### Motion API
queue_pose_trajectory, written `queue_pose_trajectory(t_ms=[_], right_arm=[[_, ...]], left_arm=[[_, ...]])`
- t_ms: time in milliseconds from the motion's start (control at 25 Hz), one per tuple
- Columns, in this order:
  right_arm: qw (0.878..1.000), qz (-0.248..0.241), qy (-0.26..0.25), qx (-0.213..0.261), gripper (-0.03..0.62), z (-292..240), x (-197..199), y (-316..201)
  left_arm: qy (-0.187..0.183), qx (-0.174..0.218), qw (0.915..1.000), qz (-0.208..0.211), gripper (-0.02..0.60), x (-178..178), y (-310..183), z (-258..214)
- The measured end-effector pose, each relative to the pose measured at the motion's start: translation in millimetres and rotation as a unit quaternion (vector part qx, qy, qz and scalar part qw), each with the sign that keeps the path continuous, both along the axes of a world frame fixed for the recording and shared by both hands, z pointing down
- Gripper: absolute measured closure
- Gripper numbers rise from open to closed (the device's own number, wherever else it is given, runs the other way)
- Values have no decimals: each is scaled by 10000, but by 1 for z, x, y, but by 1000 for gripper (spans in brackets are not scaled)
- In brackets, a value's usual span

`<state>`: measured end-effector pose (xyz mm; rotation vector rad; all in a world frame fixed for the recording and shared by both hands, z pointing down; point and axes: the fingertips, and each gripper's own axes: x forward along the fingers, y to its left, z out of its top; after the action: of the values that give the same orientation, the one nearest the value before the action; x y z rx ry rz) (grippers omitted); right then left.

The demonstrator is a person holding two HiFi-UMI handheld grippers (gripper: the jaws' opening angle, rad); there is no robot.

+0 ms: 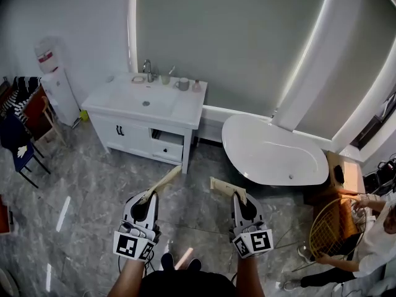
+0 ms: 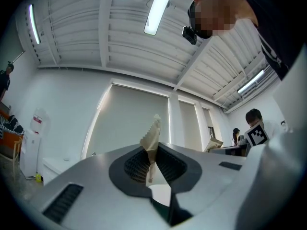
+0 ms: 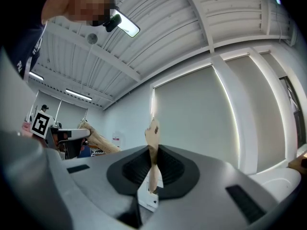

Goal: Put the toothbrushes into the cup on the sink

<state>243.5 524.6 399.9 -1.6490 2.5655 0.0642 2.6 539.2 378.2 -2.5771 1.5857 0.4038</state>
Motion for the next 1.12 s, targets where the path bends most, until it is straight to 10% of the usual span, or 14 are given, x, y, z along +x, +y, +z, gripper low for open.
queue_pose_trajectory(t_ms=[1120], right_arm=[[9999,102,62,-6,542,4,-36,-17]], left_arm=[[-55,9,10000,7,532,-55,-20,1]])
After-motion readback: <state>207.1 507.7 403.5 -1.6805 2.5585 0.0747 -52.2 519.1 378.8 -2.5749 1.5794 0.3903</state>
